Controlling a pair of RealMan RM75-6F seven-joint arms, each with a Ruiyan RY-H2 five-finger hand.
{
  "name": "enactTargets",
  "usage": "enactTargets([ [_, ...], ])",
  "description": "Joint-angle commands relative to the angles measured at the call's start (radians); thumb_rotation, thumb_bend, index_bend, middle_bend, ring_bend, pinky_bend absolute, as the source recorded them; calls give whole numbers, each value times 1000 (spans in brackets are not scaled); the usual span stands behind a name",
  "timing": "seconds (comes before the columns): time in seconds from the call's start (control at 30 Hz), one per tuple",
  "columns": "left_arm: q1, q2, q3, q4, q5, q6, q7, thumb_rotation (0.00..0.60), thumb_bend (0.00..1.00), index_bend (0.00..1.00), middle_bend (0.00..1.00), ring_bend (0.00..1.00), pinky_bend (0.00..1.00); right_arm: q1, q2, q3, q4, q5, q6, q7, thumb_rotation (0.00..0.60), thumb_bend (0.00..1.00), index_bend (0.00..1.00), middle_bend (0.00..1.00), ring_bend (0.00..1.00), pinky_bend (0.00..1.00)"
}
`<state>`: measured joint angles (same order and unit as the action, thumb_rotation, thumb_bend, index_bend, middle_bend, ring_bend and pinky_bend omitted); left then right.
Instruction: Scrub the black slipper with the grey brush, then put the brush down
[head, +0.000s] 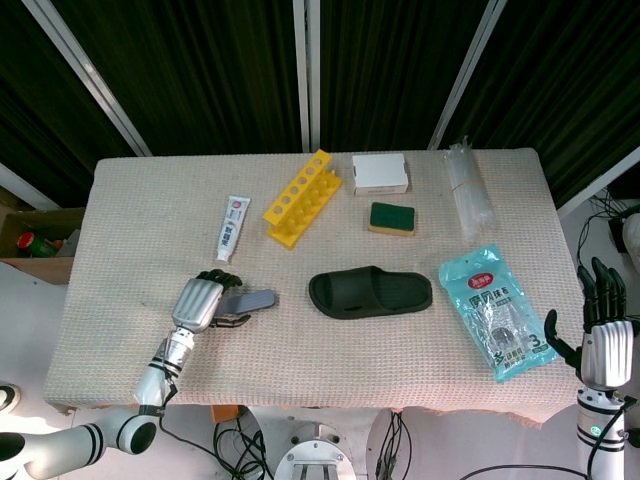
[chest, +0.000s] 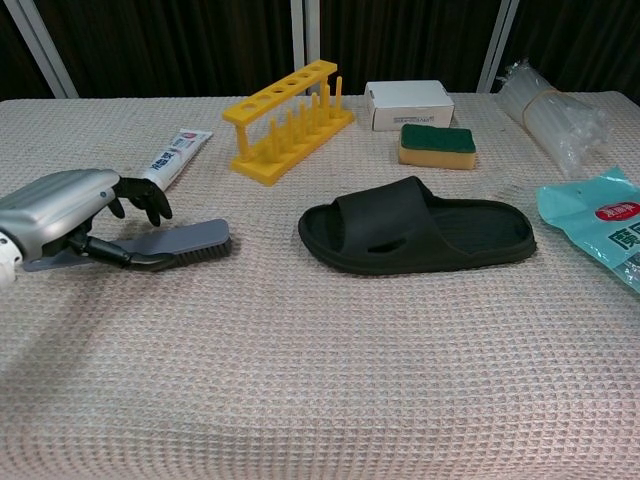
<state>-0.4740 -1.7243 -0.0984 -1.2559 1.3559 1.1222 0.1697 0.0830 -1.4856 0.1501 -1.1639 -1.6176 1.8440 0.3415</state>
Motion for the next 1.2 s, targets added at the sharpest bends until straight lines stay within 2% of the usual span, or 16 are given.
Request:
enactTargets([
  [0.03,0,-5,-3,2,-7,4,15,340,187,371,388,288,356,0,1,0,1,0,0,1,600,484,0,0,0,0],
  [0.5,-2,-5,5,-1,-7,4,22,344,202,398,409,302,372,-3,-2,-3,0,2,-4,-5,600,488,0,0,0,0],
  [0.73,-4,-8,2,1,-18,-8,13,428,221,408,415,304,372,-6,2,-7,-5,7,-14,-9,600,488,0,0,0,0],
  [1.2,-6,10,5,-22,-15,-19,-31,436,229,415,422,309,376,-9,7,-11,-11,6,-20,-10,600,489,0,0,0,0],
])
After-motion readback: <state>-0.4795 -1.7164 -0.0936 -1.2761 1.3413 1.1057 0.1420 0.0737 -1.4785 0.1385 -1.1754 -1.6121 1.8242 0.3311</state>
